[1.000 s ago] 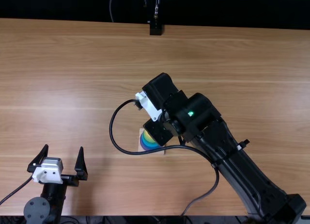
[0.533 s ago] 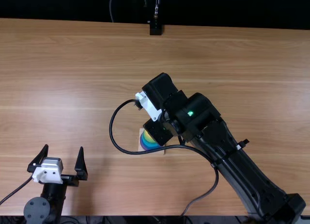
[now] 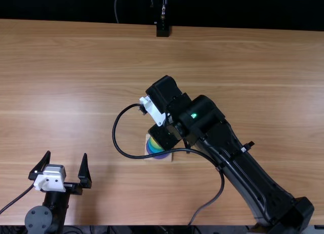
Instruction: Build the Hanoi tower: stack the rings onto the peg from bottom to top in this color order: purple, dark blue, light blue, dark green, light green, yellow, orange.
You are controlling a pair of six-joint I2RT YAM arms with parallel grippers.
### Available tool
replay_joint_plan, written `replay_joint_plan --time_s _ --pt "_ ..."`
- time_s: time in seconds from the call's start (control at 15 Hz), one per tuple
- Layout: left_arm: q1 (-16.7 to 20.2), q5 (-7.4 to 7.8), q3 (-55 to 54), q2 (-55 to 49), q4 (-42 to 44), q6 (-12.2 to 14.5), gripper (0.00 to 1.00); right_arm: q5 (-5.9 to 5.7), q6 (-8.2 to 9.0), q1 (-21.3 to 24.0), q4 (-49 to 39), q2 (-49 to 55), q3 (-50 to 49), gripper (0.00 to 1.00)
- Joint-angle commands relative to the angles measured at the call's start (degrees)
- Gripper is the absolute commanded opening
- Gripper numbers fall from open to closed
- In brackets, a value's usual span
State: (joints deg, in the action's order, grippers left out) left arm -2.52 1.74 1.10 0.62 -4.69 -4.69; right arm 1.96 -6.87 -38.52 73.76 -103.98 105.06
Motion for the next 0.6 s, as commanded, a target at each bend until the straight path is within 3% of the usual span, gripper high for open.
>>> replay_joint_plan --time_s 0.0,0.07,0.13,0.2,0.53 --pt "0.3 1.53 -1.1 -0.6 -2.6 0.5 1.0 0.05 0.33 -0.9 0.0 -1.1 0.8 0.0" --pt "0.3 1.53 -1.1 -0.6 -2.6 0.5 1.0 -0.06 0.33 -1.4 0.0 -1.1 0.7 0.12" --pt "0.3 1.53 -1.1 -0.6 -2.6 0.5 1.0 -0.16 0.12 -2.0 0.0 -1.1 0.7 0.51" --pt "0.3 1.53 -1.1 -0.6 -2.6 0.5 1.0 -0.27 0.12 -2.1 0.1 -1.1 0.2 1.0" --pt "0.3 1.53 -1.1 -0.6 -2.6 0.5 1.0 -0.37 0.12 -1.6 -0.3 -1.0 0.6 1.0"
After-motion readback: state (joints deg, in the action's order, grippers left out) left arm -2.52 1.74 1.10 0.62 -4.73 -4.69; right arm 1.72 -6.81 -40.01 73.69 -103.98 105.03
